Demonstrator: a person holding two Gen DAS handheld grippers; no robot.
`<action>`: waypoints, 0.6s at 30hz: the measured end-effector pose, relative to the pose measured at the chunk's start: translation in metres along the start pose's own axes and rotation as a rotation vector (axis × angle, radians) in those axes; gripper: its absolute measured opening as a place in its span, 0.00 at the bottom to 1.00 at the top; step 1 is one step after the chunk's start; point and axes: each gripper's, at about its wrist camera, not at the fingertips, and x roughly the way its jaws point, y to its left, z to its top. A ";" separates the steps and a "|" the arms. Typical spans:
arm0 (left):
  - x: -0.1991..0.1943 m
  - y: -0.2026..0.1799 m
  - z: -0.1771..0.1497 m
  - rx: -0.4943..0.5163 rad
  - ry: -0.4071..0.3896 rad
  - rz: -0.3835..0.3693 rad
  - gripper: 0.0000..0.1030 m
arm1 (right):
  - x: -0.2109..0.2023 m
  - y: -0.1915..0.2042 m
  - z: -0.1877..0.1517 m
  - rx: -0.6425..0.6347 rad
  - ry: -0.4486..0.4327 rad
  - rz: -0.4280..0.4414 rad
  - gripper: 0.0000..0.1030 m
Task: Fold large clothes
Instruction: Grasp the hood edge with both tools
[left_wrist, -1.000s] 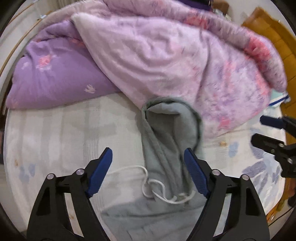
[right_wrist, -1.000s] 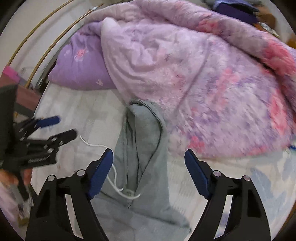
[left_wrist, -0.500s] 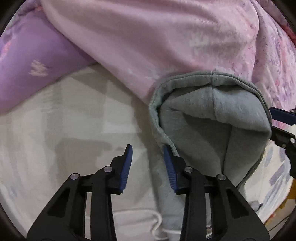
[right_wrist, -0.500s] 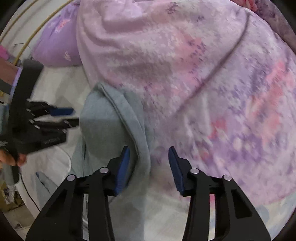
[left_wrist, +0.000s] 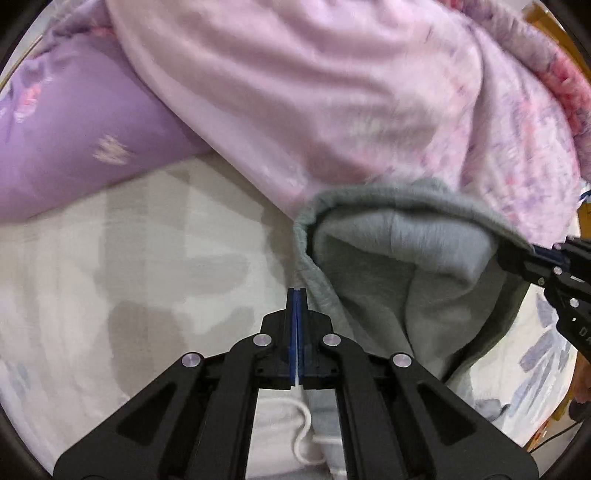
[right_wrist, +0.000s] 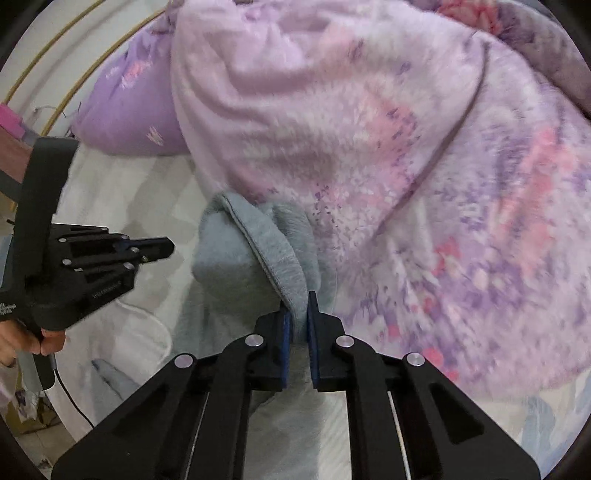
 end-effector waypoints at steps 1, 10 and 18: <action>-0.012 0.003 -0.003 0.002 -0.009 0.003 0.00 | -0.008 0.002 -0.002 0.006 -0.010 0.007 0.07; -0.017 -0.005 -0.029 0.007 -0.018 0.019 0.80 | -0.061 0.038 -0.030 0.001 -0.055 0.064 0.07; 0.036 -0.004 -0.011 -0.010 -0.086 0.049 0.80 | -0.073 0.048 -0.045 -0.036 -0.054 0.140 0.07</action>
